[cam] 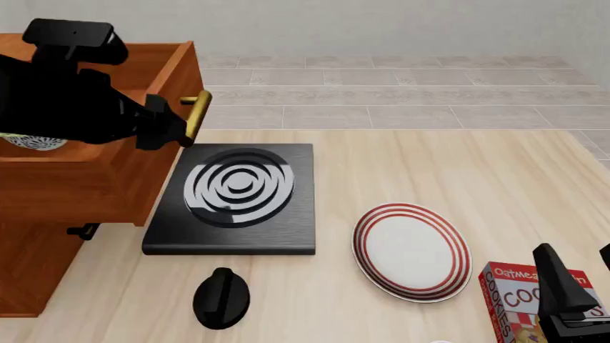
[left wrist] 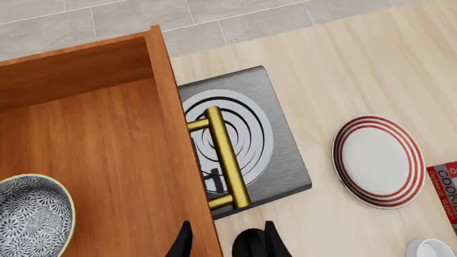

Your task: Pick the akita bowl in the top layer of the wooden cabinet and place it on the plate.

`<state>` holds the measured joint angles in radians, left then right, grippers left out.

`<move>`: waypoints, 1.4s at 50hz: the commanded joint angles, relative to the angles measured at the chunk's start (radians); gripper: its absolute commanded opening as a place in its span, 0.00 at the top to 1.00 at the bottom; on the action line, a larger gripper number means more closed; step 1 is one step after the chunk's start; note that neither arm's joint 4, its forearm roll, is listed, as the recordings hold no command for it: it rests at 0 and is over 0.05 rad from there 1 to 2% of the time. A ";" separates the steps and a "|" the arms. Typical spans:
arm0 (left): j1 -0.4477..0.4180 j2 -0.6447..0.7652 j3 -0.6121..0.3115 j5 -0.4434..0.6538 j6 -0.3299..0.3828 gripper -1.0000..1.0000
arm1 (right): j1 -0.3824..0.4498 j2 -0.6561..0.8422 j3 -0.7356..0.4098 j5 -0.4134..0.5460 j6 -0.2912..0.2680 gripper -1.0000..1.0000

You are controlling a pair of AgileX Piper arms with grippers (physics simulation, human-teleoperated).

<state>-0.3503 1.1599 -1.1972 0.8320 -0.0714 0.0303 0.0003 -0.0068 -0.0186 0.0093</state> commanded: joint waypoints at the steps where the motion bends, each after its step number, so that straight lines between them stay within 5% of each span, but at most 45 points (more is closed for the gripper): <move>1: 0.000 -0.001 -0.075 0.020 0.021 0.00 | 0.000 0.000 -0.001 0.000 -0.001 0.00; 70: 0.274 0.058 -0.342 0.182 0.183 0.00 | 0.003 0.002 -0.001 -0.007 -0.001 0.00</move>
<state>-0.1086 1.2103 -1.5208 0.9992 0.0962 0.0329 0.0013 -0.0077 -0.0251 0.0095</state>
